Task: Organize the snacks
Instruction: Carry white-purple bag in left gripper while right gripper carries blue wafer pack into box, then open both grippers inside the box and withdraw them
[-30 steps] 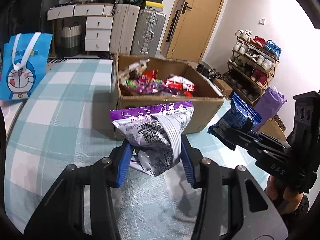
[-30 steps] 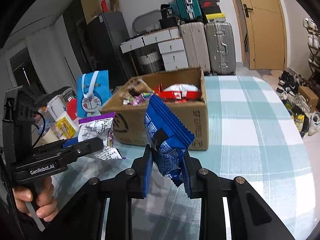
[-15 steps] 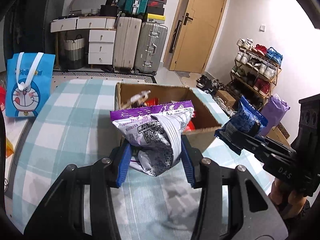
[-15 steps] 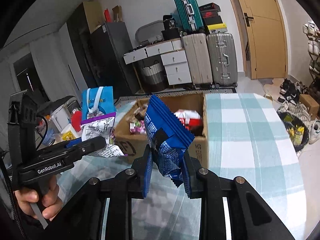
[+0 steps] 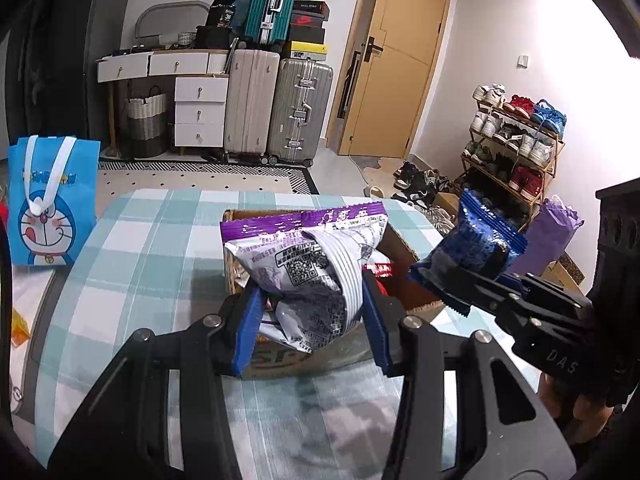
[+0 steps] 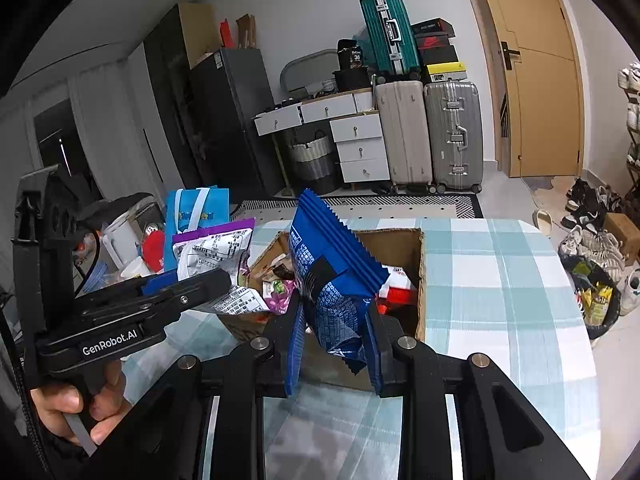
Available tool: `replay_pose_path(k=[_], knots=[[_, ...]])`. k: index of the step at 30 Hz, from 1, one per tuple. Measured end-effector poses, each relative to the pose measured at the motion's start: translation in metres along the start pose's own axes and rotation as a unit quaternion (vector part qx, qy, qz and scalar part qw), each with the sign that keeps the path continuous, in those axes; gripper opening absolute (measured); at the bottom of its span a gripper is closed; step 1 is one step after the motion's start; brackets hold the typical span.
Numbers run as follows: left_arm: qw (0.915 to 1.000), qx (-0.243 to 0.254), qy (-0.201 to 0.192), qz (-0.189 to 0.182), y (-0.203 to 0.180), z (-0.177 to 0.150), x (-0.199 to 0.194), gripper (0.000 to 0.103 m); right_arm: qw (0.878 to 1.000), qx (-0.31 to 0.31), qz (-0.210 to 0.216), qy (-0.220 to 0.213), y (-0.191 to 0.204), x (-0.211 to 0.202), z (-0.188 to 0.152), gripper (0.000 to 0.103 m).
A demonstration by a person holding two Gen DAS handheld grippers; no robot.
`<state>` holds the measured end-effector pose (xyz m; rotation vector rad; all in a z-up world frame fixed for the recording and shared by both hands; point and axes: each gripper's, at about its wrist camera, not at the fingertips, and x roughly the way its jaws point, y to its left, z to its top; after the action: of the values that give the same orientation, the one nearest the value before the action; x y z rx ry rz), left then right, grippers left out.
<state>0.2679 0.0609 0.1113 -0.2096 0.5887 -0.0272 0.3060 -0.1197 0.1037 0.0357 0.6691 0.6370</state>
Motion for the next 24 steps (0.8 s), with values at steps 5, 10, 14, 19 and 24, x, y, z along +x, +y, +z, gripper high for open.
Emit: replay_pose_path(k=[5, 10, 14, 19, 24], knots=[[1.0000, 0.007, 0.000, 0.005, -0.005, 0.011, 0.013, 0.043, 1.000, 0.006, 0.007, 0.010, -0.003, 0.015, 0.006, 0.026], [0.9999, 0.010, 0.002, 0.009, -0.007, 0.018, 0.024, 0.043, 1.000, 0.012, 0.008, 0.019, -0.008, 0.029, 0.010, 0.026], [0.9999, 0.012, 0.007, 0.009, -0.006, 0.021, 0.036, 0.043, 1.000, 0.007, 0.003, 0.028, -0.010, 0.040, 0.015, 0.026], [0.9997, 0.013, 0.016, 0.011, -0.007, 0.022, 0.054, 0.043, 0.999, 0.004, -0.002, 0.039, -0.014, 0.051, 0.015, 0.026], [0.9993, 0.018, 0.029, 0.014, -0.006, 0.022, 0.077, 0.043, 0.999, -0.001, -0.008, 0.051, -0.017, 0.062, 0.015, 0.026]])
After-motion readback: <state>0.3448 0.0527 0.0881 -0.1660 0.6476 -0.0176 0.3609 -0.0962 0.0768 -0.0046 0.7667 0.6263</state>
